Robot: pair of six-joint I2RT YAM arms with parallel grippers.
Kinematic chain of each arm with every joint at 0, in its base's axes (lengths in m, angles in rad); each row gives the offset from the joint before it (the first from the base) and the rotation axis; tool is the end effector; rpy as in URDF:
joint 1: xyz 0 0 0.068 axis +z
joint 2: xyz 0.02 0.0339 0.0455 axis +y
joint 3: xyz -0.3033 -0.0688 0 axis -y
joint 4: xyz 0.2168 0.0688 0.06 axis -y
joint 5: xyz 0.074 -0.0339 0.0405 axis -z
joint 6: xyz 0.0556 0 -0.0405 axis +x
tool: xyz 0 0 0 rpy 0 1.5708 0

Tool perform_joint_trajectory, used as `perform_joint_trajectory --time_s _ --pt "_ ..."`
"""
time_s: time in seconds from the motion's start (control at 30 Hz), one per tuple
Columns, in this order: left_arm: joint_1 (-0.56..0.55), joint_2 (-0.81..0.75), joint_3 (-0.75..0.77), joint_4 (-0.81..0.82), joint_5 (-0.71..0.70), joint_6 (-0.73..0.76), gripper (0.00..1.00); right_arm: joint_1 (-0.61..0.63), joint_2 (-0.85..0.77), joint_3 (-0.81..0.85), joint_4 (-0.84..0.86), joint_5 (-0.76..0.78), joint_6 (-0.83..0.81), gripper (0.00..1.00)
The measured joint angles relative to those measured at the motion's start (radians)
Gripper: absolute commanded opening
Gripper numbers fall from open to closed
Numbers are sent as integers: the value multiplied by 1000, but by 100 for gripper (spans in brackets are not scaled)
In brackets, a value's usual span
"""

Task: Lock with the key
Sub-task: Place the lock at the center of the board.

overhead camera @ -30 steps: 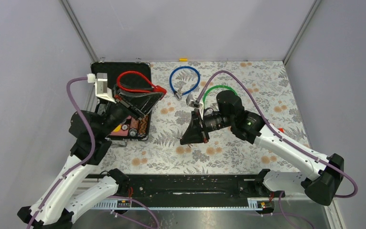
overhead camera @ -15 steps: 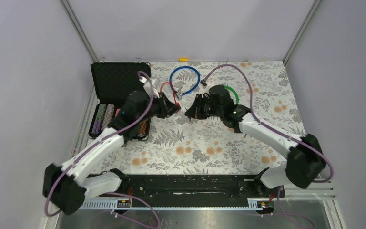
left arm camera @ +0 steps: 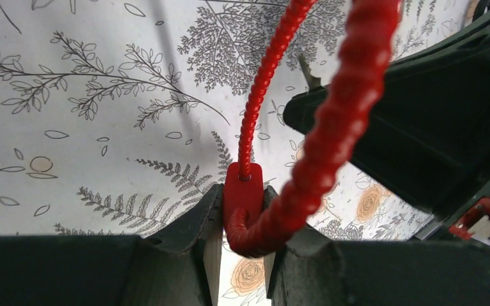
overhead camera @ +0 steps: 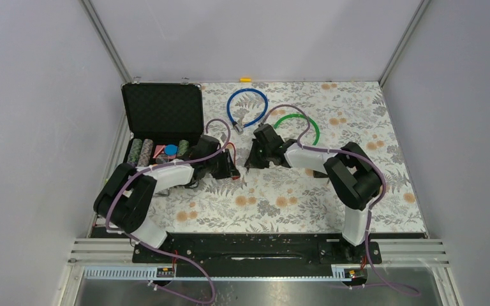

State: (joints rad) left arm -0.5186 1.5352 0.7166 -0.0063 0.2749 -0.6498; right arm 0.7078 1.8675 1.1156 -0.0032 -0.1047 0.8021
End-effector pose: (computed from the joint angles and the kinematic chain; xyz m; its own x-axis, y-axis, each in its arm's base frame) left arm 0.2424 -0.1557 0.2056 -0.8933 -0.1606 -0.4197 0.1213 0.8131 -0.5693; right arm 0.3018 0.2659 0.2107 -0.8684 0.1978 -0.4548 -0.1154 0.8112 0.5732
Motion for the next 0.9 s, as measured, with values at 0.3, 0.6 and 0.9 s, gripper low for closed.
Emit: perform_joint_trajectory --time_s 0.3,0.6,0.9 --pt "3 58 -34 94 32 -82 57 39 47 42 -60 17 13 46" --pt "2 -136 -74 -41 -95 -76 99 39 -90 18 -145 118 -13 66" --pt "-46 -606 -77 -338 -300 -64 99 39 -774 -204 -208 406 -106 70"
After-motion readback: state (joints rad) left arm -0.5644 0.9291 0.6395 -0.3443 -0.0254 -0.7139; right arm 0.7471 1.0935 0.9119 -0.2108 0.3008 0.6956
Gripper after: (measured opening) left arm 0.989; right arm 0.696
